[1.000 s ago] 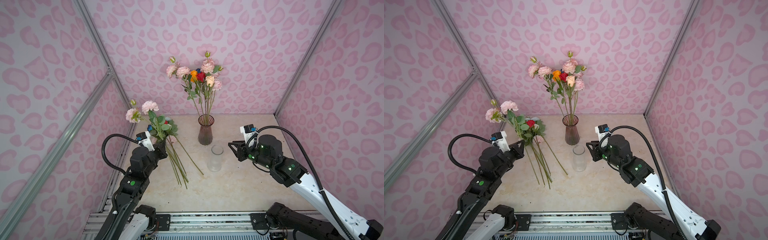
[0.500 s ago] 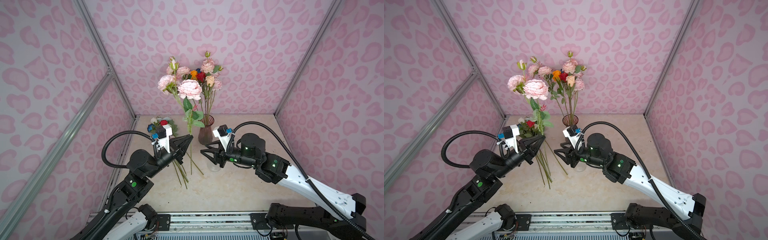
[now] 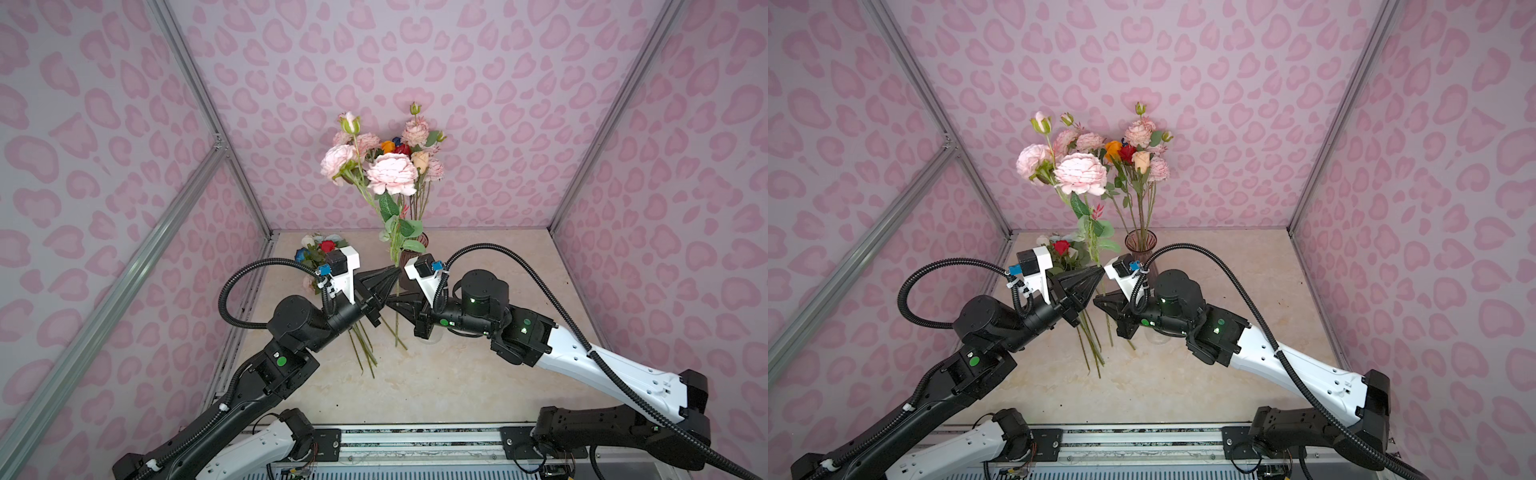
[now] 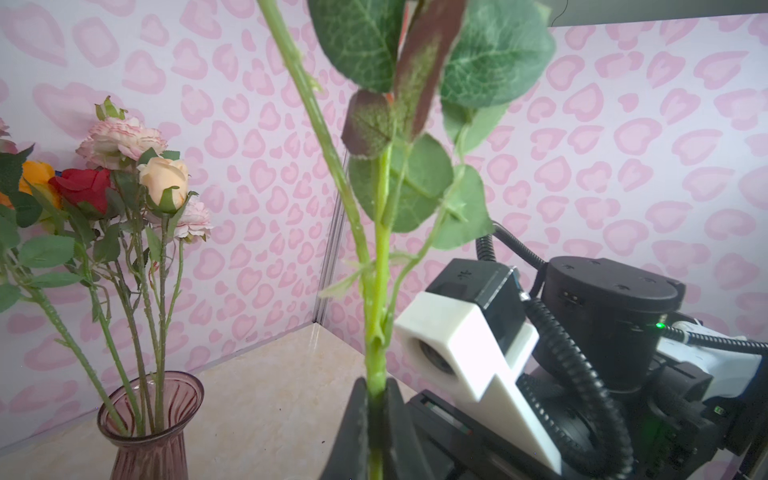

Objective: Arrange the flowers into the vase
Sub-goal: 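Grasp the pink rose stem with right gripper while left gripper releases it, then carry the pink rose over the clear glass cylinder with the right gripper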

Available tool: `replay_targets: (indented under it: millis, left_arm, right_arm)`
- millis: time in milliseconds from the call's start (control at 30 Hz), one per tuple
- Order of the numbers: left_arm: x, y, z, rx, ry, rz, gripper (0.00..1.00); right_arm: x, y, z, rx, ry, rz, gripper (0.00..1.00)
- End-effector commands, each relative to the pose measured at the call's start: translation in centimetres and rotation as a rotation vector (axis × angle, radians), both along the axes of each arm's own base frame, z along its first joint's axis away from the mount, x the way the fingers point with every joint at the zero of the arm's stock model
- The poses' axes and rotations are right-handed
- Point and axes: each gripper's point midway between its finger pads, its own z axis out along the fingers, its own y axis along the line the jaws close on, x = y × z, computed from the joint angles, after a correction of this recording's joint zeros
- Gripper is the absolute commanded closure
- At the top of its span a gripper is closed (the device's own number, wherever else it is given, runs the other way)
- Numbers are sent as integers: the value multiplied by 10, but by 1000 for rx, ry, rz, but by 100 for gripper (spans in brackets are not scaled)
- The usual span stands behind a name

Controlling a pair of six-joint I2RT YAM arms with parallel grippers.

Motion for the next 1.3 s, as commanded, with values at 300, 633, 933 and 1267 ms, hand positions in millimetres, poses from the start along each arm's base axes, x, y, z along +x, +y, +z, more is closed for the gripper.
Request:
replay_targets:
  millis: [300, 633, 933, 1267]
  left_arm:
    - [7, 64, -25, -33, 52, 287, 50]
    - [9, 103, -84, -4, 172, 453, 49]
    - [12, 100, -101, 12, 225, 444, 49]
    - [15, 95, -111, 23, 245, 437, 49]
  right_arm:
    - [43, -44, 19, -86, -225, -309, 100]
    - [106, -124, 34, -96, -292, -626, 100]
    - [127, -114, 5, -42, -188, -591, 100]
    - [132, -107, -34, -31, -83, -578, 100]
